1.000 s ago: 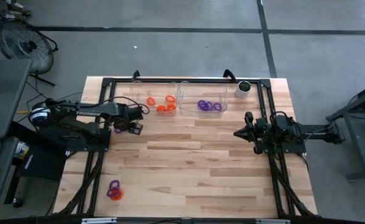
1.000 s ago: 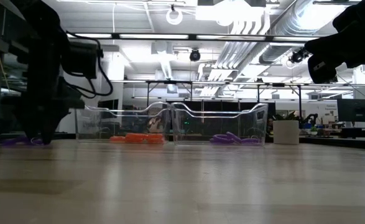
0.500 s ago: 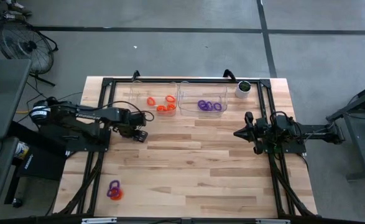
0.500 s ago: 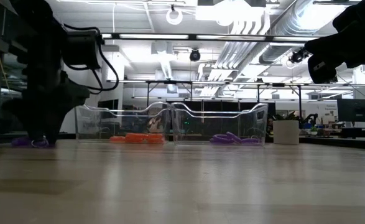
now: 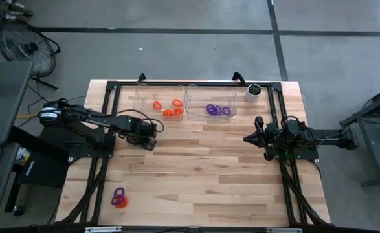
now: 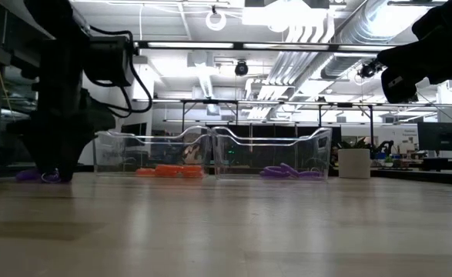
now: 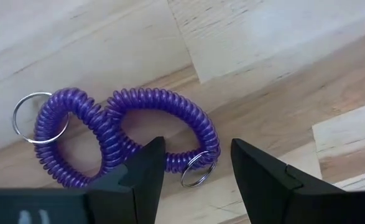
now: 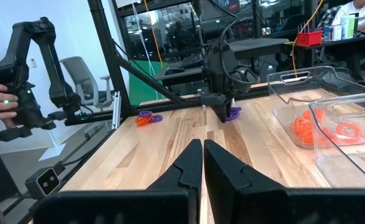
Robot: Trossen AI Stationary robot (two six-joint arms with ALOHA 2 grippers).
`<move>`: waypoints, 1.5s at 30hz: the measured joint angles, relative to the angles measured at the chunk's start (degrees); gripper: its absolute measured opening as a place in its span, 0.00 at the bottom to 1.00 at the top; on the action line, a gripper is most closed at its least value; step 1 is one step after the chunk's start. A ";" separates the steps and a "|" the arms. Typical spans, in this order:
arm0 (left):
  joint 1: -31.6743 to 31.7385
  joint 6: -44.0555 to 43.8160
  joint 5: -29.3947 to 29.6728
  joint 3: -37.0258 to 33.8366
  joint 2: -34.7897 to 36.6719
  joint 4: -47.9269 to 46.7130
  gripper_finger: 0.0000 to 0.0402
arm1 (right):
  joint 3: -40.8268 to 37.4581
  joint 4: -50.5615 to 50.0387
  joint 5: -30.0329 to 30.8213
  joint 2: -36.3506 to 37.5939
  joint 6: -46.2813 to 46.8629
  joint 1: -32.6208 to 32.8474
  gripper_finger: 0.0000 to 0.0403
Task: Sort spring keychains
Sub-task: Put the violet spring keychain into the right transparent bin
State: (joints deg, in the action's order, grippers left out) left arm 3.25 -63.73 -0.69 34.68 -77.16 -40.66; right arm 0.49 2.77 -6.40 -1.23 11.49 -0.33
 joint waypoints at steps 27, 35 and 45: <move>-2.95 1.57 0.84 1.96 -5.34 0.69 0.03 | 0.02 -0.03 0.01 0.00 0.00 0.02 0.03; -2.92 2.62 0.16 2.80 -5.47 -0.40 0.01 | 0.00 -0.03 0.01 0.00 0.00 0.00 0.03; -2.89 4.79 -0.63 8.94 -0.84 -7.98 0.01 | 0.00 0.00 0.01 0.00 0.00 0.00 0.03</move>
State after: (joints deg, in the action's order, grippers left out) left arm 0.36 -58.94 -1.32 43.62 -78.00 -48.64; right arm 0.49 2.77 -6.39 -1.23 11.49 -0.33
